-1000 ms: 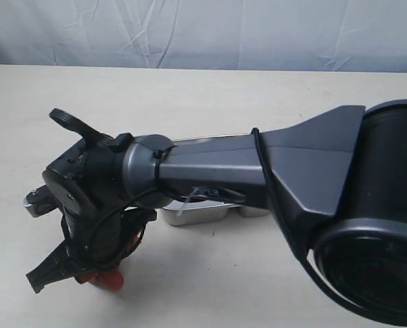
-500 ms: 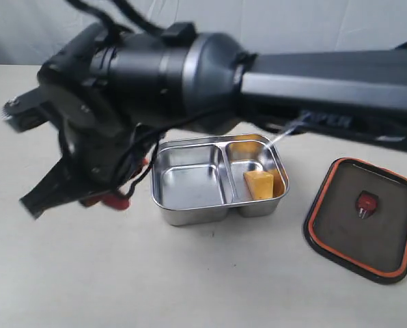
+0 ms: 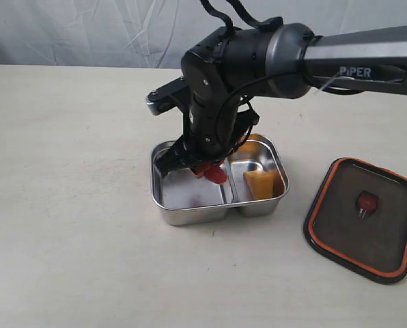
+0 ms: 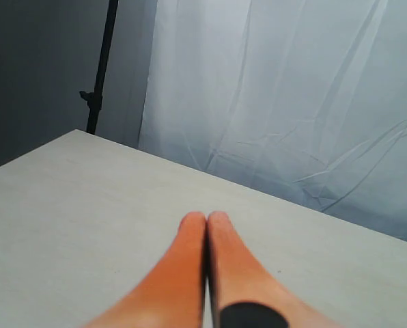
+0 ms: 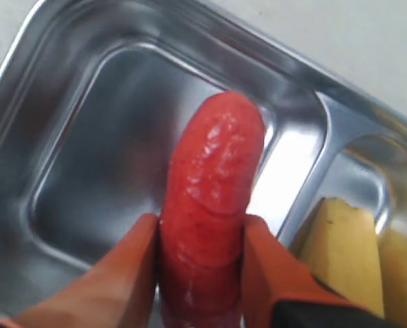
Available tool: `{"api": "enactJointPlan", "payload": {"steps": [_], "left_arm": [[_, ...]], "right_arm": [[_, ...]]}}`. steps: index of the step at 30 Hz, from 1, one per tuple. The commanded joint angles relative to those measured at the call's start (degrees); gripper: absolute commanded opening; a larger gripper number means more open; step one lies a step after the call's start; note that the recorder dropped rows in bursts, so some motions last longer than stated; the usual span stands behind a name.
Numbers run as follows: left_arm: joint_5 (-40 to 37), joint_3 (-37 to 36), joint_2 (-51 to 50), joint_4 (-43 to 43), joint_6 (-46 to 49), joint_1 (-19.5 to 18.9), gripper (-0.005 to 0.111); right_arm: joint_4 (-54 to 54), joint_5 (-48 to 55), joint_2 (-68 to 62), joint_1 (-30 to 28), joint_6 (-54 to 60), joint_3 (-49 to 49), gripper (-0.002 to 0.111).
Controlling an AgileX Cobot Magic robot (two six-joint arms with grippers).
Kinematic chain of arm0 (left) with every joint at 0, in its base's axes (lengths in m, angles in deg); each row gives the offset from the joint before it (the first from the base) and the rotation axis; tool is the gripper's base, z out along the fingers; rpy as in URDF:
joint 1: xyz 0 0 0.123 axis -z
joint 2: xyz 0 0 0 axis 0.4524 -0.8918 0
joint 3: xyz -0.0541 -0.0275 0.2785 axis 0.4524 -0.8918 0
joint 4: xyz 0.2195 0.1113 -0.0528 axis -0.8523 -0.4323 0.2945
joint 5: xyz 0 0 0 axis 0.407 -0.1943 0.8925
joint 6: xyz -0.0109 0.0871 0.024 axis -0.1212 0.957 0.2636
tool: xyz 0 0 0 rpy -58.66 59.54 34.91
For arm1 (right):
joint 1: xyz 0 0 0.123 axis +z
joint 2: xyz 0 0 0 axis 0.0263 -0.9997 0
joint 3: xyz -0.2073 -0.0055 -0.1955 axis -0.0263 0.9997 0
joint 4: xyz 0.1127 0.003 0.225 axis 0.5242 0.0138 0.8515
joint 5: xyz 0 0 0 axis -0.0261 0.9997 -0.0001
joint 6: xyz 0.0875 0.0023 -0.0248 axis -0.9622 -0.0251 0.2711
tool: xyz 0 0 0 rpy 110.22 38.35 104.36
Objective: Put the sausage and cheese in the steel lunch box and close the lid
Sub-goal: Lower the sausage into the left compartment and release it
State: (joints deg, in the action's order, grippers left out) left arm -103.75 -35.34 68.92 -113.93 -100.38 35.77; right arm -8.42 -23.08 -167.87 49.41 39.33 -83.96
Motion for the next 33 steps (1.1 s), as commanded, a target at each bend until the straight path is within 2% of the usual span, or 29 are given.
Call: {"api": "enactJointPlan", "payload": {"steps": [1,4,6,10,13,16,18,22,26,33], "left_arm": [[-0.2,-0.3,0.3,-1.8,0.4,0.4,0.000],[0.1,-0.3,0.3,-2.1,3.1,0.4,0.000],[0.3,-0.3,0.3,0.8,7.9,0.4,0.000],[0.3,-0.3,0.3,21.2,34.8,0.4,0.000],[1.2,-0.3,0.3,30.9,45.5,0.4,0.000],[3.1,-0.5,0.3,33.0,46.3,0.4,0.000],[5.2,-1.2,0.3,33.4,46.6,0.4,0.000],[9.7,-4.7,0.3,36.5,50.5,0.4,0.000],[9.8,-6.7,0.3,39.3,54.6,0.4,0.000],[10.4,-8.7,0.3,44.0,58.5,0.4,0.000]], "right_arm": [[-0.7,-5.5,-1.7,-0.9,1.3,0.4,0.000],[-0.7,-6.9,-3.1,-0.9,1.7,0.4,0.000],[-0.7,-6.9,-4.0,-0.9,1.8,0.4,0.000],[-0.7,-6.6,-4.9,-0.9,1.8,0.4,0.007],[-0.7,-6.6,-4.9,-0.9,1.7,0.3,0.027],[0.1,-6.3,-4.8,-0.9,1.7,0.3,0.052],[0.4,-6.0,-4.7,-0.9,1.6,0.3,0.062],[2.5,-5.2,-3.0,-0.9,1.6,0.3,0.062],[2.5,-1.3,1.2,-0.9,1.6,0.3,0.060],[-2.3,8.5,13.7,-0.9,1.9,3.0,0.036]]}}
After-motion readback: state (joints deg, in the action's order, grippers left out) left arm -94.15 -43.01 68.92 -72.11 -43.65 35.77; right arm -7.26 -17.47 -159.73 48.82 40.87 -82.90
